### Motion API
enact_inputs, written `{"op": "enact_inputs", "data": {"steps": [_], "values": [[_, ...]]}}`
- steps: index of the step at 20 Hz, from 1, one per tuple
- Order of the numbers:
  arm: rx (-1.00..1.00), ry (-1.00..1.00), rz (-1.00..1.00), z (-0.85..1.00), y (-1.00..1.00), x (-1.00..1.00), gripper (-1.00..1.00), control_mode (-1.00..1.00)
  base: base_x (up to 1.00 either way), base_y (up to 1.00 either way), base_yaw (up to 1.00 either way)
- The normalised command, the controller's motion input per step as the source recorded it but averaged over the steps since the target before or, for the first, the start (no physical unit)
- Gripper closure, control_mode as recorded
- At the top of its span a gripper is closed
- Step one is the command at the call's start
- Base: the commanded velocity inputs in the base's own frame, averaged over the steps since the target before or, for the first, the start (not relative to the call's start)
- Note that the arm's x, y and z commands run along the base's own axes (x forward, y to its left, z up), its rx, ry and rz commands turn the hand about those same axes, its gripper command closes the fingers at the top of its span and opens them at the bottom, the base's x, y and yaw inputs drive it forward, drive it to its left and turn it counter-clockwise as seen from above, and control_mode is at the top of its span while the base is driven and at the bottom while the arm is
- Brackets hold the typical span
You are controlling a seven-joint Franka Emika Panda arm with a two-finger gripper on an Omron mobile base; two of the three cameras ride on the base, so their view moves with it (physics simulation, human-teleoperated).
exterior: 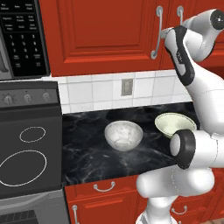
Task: Open the cabinet. Pick the bowls from the counter and place them in the cabinet. Then close the cabinet.
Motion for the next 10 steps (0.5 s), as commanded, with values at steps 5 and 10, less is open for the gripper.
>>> {"op": "enact_inputs", "data": {"steps": [5,10], "values": [[0.04,0.05,0.00,0.00,-0.20,0.43,-1.00,-1.00,0.00,0.00,0.00],[0.05,-0.01,0.00,-0.45,-0.05,0.29,1.00,-1.00,0.00,0.00,0.00]]}}
